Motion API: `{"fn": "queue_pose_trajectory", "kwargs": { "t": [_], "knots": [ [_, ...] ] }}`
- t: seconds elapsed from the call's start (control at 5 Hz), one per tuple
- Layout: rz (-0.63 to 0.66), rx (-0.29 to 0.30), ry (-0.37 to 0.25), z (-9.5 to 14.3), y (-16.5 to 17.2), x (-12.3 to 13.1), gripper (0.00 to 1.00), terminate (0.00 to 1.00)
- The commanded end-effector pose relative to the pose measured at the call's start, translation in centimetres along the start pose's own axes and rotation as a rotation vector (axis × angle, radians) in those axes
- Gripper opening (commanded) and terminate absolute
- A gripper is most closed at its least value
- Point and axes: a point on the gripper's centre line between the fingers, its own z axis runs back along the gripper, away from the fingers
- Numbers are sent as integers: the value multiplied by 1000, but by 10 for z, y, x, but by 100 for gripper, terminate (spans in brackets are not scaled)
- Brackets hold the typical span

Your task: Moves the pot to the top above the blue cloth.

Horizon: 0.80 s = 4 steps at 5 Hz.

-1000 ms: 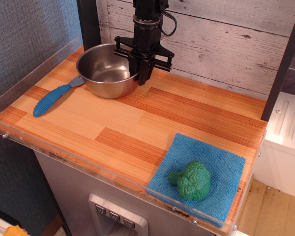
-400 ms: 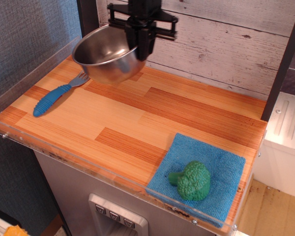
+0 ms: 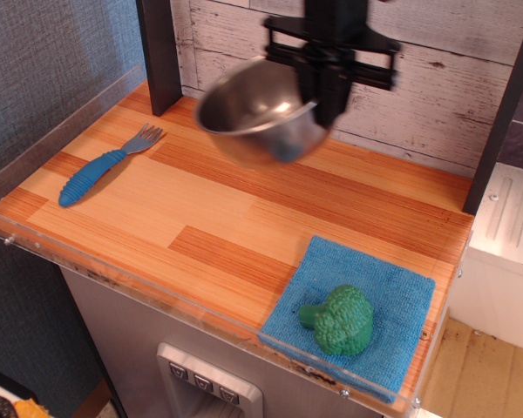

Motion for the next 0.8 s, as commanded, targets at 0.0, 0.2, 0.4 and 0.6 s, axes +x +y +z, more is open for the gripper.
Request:
{"fn": "queue_pose_trajectory", "kwargs": {
  "t": [0.0, 0.2, 0.4, 0.6],
  "knots": [
    [-82, -22, -14, -15, -52, 28, 0, 0],
    [-97, 0, 22, -35, -63, 33, 0, 0],
    [-98, 10, 65, -52, -63, 34, 0, 0],
    [-103, 13, 95, -62, -62, 33, 0, 0]
  ]
}}
